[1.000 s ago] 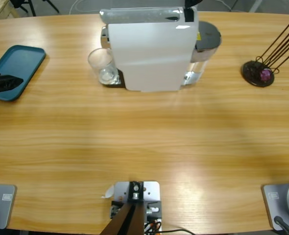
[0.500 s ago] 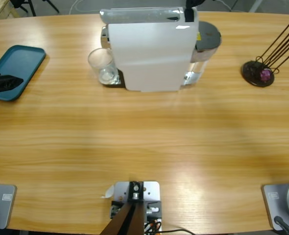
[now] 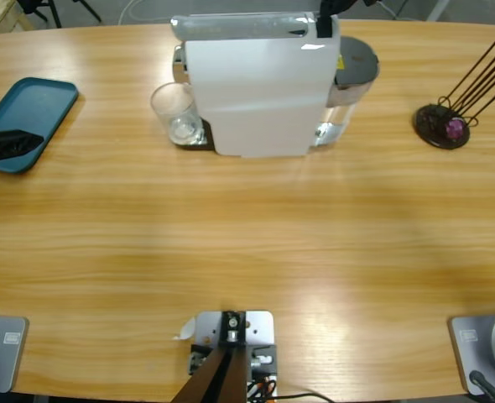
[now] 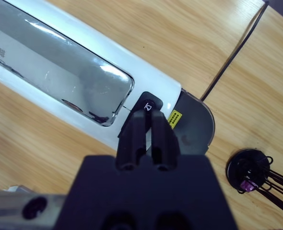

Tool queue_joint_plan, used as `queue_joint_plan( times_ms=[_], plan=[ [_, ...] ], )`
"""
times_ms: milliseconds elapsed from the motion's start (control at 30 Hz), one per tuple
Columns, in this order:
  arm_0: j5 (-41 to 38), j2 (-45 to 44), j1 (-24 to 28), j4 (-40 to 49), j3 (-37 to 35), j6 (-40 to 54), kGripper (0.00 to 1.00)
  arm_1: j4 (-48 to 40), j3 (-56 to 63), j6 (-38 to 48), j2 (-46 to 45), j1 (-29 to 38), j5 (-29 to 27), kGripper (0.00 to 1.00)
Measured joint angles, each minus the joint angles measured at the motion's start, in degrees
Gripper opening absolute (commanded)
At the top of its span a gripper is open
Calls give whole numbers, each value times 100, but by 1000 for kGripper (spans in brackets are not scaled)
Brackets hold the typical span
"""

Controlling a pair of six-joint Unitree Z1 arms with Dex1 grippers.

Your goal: Pour coffee

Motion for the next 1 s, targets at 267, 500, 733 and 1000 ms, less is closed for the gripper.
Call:
queue_joint_plan(
  times_ms=[267, 500, 733, 1000],
  plan=[
    [0, 22, 0, 0, 0, 0, 977, -39, -13, 0, 51, 31, 49, 0],
    [0, 40, 0, 0, 0, 0, 977, -445, 385, 100, -113, 46, 66, 0],
    [-1, 71, 0, 0, 0, 0, 983, -661, 560, 166, -226, 87, 158, 0],
    [-2, 88, 0, -6, 0, 0, 1000, 558, -1193, -529, -441, 156, 32, 734]
  ],
)
